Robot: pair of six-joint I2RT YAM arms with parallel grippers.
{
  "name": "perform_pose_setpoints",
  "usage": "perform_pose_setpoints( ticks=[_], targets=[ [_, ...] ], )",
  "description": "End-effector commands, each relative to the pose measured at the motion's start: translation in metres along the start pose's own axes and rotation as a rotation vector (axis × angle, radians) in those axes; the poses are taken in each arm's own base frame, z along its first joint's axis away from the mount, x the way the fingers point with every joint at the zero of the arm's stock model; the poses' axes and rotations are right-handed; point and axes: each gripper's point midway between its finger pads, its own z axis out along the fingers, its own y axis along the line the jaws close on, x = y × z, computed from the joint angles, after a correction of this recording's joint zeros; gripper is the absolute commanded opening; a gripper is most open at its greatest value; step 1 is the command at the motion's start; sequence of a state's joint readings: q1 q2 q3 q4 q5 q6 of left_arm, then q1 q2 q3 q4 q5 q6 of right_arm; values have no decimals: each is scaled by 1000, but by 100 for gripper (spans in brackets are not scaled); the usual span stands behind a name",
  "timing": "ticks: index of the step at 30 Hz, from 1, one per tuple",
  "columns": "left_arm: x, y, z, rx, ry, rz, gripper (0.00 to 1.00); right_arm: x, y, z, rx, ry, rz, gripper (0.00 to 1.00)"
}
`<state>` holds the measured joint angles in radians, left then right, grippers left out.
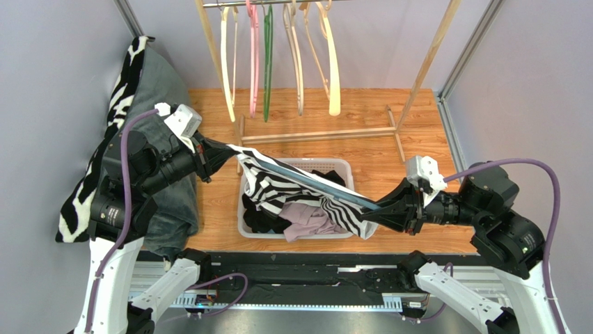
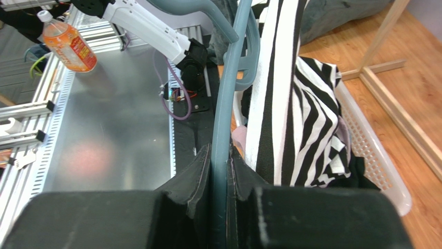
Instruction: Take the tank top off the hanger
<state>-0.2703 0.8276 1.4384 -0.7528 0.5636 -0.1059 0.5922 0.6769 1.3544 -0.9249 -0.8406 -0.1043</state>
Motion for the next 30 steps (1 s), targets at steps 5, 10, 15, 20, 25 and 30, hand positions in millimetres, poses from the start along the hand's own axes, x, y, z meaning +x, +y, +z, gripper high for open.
perform_pose_setpoints(
  ticks=[5, 10, 15, 20, 25, 30],
  targets=[
    [0, 25, -8, -140, -26, 64, 0, -11, 0, -28, 147, -14, -88, 0],
    [5, 28, -6, -145, -15, 66, 0, -24, 14, -23, 52, -71, -109, 0],
    [14, 27, -2, -127, 3, 49, 0, -45, 35, -23, -54, -186, -182, 0],
    [26, 27, 0, -118, 24, 37, 0, -60, 44, -18, -140, -230, -199, 0],
    [35, 14, 2, -47, 33, 1, 0, -69, 32, -7, -143, -240, -166, 0],
    [45, -6, 0, 71, 47, -4, 11, -95, 14, -1, -77, -343, -195, 0]
  ],
)
